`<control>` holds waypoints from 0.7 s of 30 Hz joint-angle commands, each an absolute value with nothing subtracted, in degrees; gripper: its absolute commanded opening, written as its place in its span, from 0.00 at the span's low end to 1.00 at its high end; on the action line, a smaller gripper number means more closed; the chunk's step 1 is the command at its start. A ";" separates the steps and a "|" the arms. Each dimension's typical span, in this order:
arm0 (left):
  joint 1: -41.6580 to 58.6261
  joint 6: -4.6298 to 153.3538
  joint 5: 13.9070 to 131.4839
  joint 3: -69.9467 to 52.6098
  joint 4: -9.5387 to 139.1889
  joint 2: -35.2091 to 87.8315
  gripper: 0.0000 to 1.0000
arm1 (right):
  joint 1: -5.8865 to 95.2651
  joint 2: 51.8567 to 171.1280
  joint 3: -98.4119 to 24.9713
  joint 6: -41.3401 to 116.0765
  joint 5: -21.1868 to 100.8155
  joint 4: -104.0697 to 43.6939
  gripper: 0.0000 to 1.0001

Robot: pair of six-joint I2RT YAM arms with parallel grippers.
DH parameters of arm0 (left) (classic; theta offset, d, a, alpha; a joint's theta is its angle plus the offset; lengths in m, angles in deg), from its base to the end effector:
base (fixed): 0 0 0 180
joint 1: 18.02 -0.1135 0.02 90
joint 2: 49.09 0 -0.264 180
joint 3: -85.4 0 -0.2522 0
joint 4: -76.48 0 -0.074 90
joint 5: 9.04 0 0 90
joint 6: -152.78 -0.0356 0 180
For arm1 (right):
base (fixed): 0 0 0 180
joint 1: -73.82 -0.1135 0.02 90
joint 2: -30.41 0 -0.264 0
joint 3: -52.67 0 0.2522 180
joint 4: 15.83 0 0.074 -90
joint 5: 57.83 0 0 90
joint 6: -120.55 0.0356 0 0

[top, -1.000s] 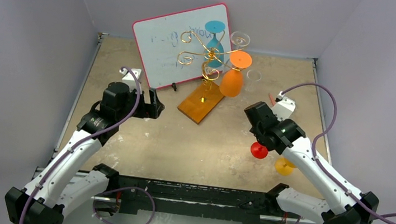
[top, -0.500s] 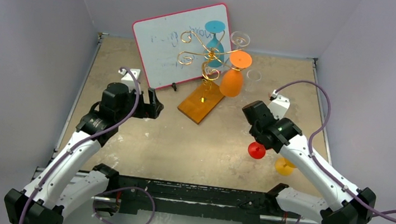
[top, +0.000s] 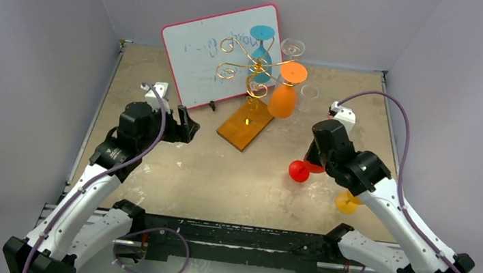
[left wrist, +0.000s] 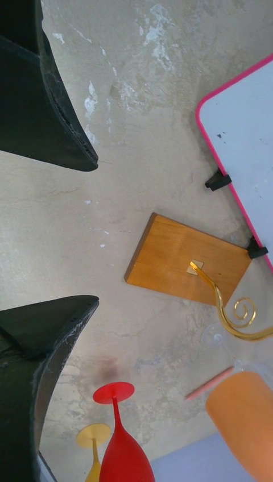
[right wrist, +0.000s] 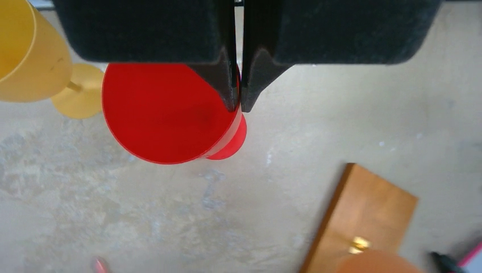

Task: Place the wine glass upside down on the wine glass rack

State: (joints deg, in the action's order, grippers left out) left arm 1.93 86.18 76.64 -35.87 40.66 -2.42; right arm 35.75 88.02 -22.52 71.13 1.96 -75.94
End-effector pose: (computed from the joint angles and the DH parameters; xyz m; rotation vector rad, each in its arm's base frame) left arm 0.1736 -0.0659 0.3141 -0.0112 2.0284 -0.5597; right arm 0.1655 0.1069 0.3418 0.3069 2.1773 0.1525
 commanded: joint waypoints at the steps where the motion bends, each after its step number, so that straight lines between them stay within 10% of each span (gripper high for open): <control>1: 1.74 85.76 73.68 -36.78 48.01 -6.12 0.79 | 36.02 82.66 -26.30 61.98 12.85 -70.76 0.00; 21: 1.68 61.49 50.16 -36.04 51.90 -20.72 0.84 | 36.01 73.96 -30.86 44.03 56.41 -54.92 0.00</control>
State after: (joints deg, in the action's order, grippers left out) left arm 1.93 72.19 58.39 -37.35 51.04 -17.78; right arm 35.75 74.84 -26.58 47.13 44.45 -60.77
